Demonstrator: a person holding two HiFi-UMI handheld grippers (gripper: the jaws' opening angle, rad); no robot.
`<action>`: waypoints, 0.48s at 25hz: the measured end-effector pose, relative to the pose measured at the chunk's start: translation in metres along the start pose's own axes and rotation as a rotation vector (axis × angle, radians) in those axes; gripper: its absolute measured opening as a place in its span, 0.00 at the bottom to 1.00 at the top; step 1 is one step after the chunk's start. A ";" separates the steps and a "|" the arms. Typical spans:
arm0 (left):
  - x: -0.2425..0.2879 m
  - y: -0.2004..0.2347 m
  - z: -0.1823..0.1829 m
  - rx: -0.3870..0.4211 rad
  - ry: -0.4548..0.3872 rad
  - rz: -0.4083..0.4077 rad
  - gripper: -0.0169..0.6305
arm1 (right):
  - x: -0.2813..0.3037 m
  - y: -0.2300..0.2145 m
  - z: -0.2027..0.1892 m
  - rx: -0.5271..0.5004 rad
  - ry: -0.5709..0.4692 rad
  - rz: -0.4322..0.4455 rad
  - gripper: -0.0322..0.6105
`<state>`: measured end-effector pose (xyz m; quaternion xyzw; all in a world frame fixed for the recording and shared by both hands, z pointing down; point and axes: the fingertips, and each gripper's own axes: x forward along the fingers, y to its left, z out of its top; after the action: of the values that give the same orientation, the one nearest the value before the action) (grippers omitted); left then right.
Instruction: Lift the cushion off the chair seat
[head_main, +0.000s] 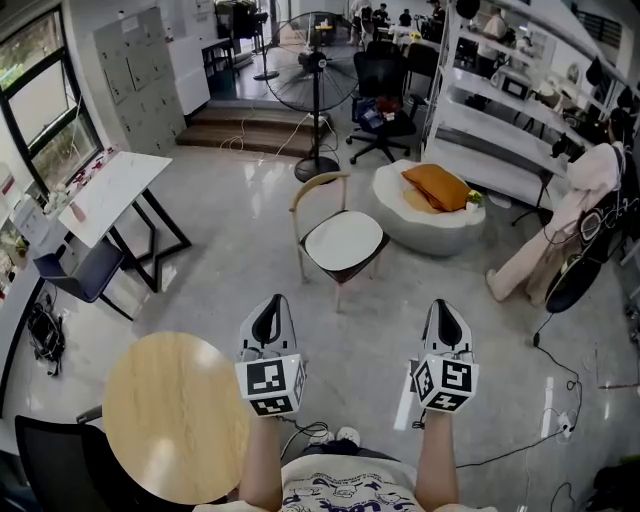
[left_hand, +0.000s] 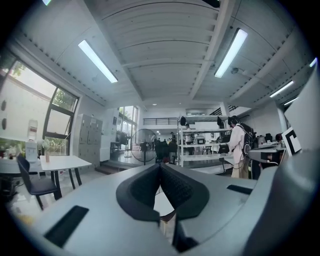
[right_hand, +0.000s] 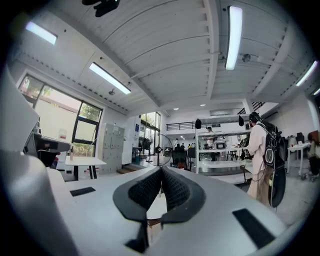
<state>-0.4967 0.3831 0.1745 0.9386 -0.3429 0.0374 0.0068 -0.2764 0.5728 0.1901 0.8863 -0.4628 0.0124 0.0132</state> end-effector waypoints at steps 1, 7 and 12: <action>0.004 -0.001 -0.001 -0.003 0.003 0.010 0.05 | 0.004 -0.003 -0.001 0.000 0.002 0.004 0.08; 0.024 -0.015 -0.010 -0.059 0.012 0.031 0.29 | 0.025 -0.018 -0.009 0.014 0.007 0.072 0.28; 0.038 -0.030 -0.018 -0.062 0.015 0.048 0.45 | 0.041 -0.027 -0.020 0.011 0.024 0.123 0.39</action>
<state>-0.4494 0.3821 0.1958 0.9291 -0.3662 0.0339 0.0377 -0.2308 0.5558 0.2110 0.8560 -0.5162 0.0266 0.0131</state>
